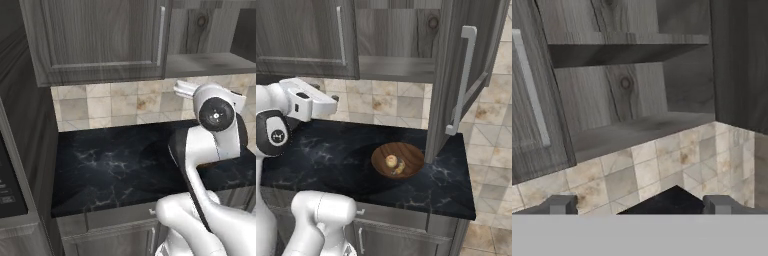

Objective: Open the cabinet. Pick the peach and banana from the cabinet and place them into the bowl. Then close the cabinet.

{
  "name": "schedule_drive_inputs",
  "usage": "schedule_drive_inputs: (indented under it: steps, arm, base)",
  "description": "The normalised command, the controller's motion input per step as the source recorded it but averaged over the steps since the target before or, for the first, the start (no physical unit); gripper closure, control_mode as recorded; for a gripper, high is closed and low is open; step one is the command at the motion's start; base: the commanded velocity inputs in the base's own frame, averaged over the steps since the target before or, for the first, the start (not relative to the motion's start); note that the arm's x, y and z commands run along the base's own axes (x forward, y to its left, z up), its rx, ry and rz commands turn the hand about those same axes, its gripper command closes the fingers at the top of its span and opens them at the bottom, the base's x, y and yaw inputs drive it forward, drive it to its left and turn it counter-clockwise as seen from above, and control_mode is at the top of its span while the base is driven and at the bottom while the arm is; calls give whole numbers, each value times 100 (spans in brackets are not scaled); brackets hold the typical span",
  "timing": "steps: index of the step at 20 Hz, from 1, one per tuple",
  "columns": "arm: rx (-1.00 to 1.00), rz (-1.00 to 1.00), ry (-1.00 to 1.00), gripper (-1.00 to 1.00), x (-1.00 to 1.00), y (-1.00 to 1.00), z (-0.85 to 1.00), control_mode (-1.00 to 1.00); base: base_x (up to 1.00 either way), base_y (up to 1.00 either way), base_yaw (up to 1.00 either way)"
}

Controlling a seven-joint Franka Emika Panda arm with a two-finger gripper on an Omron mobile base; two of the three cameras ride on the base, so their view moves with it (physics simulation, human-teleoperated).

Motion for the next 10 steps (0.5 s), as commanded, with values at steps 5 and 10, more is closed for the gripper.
schedule_drive_inputs:
  steps: [5,10]
  arm:
    - [2,0,0,-100,-100,-62,-14,-100]
    - [12,0,1,-100,-100,-69,3,-100]
  base:
    - [0,0,0]
    - [0,0,0]
